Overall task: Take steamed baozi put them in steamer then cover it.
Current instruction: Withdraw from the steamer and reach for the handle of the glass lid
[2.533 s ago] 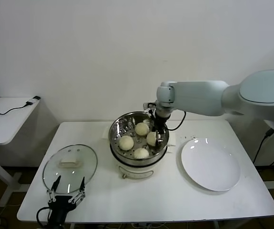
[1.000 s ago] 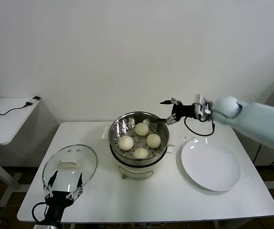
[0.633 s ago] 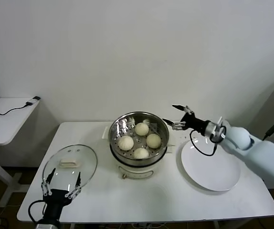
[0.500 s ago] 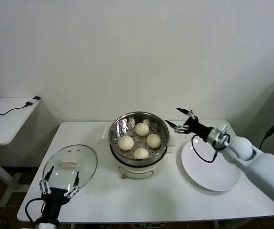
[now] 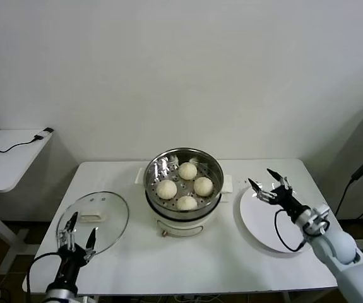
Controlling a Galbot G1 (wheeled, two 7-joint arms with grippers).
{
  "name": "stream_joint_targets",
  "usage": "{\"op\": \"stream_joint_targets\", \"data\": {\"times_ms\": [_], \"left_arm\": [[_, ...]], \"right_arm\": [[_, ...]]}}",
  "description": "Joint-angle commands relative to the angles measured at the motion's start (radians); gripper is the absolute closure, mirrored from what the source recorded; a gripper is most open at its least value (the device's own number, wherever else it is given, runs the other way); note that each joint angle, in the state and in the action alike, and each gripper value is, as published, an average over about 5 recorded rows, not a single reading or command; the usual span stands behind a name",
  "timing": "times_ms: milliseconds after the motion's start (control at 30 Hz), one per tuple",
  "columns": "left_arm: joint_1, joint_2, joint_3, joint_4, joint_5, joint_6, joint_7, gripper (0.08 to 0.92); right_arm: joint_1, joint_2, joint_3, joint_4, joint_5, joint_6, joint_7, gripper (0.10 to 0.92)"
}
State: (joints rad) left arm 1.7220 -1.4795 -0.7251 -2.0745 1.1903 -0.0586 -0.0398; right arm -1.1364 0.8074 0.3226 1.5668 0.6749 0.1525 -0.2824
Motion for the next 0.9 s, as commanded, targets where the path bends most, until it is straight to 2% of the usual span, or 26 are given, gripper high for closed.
{"op": "stream_joint_targets", "data": {"times_ms": [33,167,267,700,900], "left_arm": [[-0.199,0.008,0.013,0.319,0.46,0.006,-0.124,0.177],[-0.313,0.02,0.006,0.465,0.489,-0.014,-0.174,0.177],[-0.373,0.035,0.002,0.54,0.484,-0.025,-0.17,0.177],[-0.532,0.073,-0.005,0.717,0.452,-0.008,-0.153,0.177],[-0.569,0.082,-0.016,0.755,0.436,-0.002,-0.16,0.177]], "right_arm": [[-0.156,0.094,0.143,0.0,-0.085,-0.01,0.011,0.203],[-0.167,0.101,0.153,0.001,-0.099,-0.007,0.013,0.203],[-0.183,0.106,0.169,0.003,-0.108,-0.006,0.011,0.203],[-0.206,0.119,0.198,-0.006,-0.134,0.0,-0.001,0.203],[-0.205,0.124,0.198,-0.011,-0.144,0.004,-0.003,0.203]]}}
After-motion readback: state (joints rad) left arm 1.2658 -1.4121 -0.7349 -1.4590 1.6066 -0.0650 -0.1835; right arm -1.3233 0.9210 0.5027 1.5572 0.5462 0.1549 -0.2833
